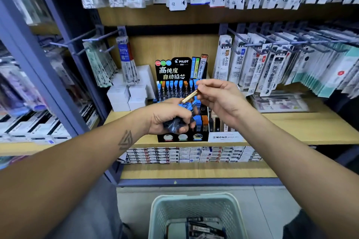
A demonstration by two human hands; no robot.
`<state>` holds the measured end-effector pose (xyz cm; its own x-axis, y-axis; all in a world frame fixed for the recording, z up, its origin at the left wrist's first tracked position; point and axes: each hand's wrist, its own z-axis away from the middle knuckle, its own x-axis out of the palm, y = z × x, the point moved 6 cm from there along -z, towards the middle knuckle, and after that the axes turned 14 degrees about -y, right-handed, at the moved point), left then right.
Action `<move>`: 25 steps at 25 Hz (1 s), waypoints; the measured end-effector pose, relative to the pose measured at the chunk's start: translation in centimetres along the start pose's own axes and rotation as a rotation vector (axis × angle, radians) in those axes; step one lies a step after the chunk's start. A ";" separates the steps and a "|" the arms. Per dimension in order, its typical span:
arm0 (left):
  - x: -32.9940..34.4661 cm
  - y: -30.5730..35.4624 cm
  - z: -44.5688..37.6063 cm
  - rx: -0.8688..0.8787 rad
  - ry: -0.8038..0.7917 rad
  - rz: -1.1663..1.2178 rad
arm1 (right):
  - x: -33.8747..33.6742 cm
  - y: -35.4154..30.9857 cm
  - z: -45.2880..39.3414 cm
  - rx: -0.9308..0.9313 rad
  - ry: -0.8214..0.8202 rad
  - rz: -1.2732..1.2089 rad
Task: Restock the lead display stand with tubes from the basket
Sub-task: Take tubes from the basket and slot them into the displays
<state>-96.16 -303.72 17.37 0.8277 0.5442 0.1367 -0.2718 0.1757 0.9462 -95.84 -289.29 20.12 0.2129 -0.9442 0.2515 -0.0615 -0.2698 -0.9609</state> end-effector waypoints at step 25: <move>-5.7 1.0 0.0 -0.034 0.377 -0.078 | -0.3 3.6 -2.5 0.227 -0.219 1.252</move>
<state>-101.17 -306.64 17.49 0.6094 0.7907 -0.0589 -0.2365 0.2522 0.9383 -98.56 -290.44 16.88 0.2869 -0.4735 -0.8328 -0.1725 0.8295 -0.5311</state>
